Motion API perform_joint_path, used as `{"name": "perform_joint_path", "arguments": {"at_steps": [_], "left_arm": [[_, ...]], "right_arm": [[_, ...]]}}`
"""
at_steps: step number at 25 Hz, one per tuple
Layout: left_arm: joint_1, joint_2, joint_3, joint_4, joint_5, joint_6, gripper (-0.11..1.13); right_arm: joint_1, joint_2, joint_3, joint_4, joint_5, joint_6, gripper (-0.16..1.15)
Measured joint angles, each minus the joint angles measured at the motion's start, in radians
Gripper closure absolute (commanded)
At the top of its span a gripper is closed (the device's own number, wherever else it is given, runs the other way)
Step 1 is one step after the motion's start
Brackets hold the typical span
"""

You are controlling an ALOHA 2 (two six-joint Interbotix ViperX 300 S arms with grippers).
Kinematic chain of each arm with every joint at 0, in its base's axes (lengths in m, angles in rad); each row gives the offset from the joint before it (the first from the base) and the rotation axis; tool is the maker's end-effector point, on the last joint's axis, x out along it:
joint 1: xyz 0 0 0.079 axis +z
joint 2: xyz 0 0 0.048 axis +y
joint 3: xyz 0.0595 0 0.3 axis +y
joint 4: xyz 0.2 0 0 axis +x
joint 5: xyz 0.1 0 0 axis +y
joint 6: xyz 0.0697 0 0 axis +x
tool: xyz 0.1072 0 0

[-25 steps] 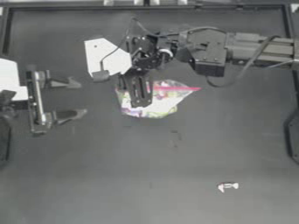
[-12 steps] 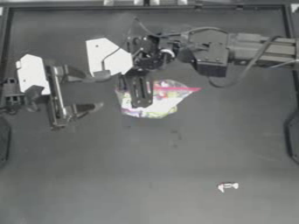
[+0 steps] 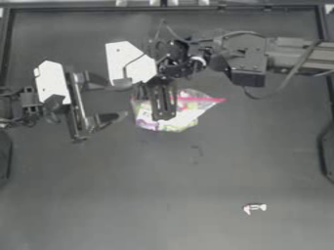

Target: Put candy in bag

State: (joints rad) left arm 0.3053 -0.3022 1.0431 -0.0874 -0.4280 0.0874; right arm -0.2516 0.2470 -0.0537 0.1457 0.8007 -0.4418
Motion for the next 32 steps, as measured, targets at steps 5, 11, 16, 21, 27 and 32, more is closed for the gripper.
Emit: {"name": "perform_joint_path", "arguments": {"at_steps": [5,11,16,21,27,32], "left_arm": [[0.000,0.051,-0.014,0.002,-0.046,0.000,0.04],[-0.002,0.095,-0.025,0.000,-0.092,0.000,0.04],[-0.002,0.109,-0.037,0.002,-0.109,0.002,0.04],[-0.002,0.120,-0.043,0.002,-0.109,0.003,0.04],[-0.002,0.133,-0.051,0.006,-0.110,0.005,0.16],[-0.002,0.133,-0.054,0.020,-0.107,0.005,0.26]], "right_arm": [[0.000,0.000,0.000,0.002,-0.005,0.000,0.92],[0.000,0.000,0.005,0.008,-0.008,0.000,0.92],[0.000,0.000,0.008,0.009,-0.012,0.000,0.92],[0.000,0.000,0.008,0.009,-0.014,0.000,0.92],[0.000,0.000,0.008,0.009,-0.015,0.000,0.92],[0.000,0.000,0.008,0.009,-0.017,0.000,0.92]]}}
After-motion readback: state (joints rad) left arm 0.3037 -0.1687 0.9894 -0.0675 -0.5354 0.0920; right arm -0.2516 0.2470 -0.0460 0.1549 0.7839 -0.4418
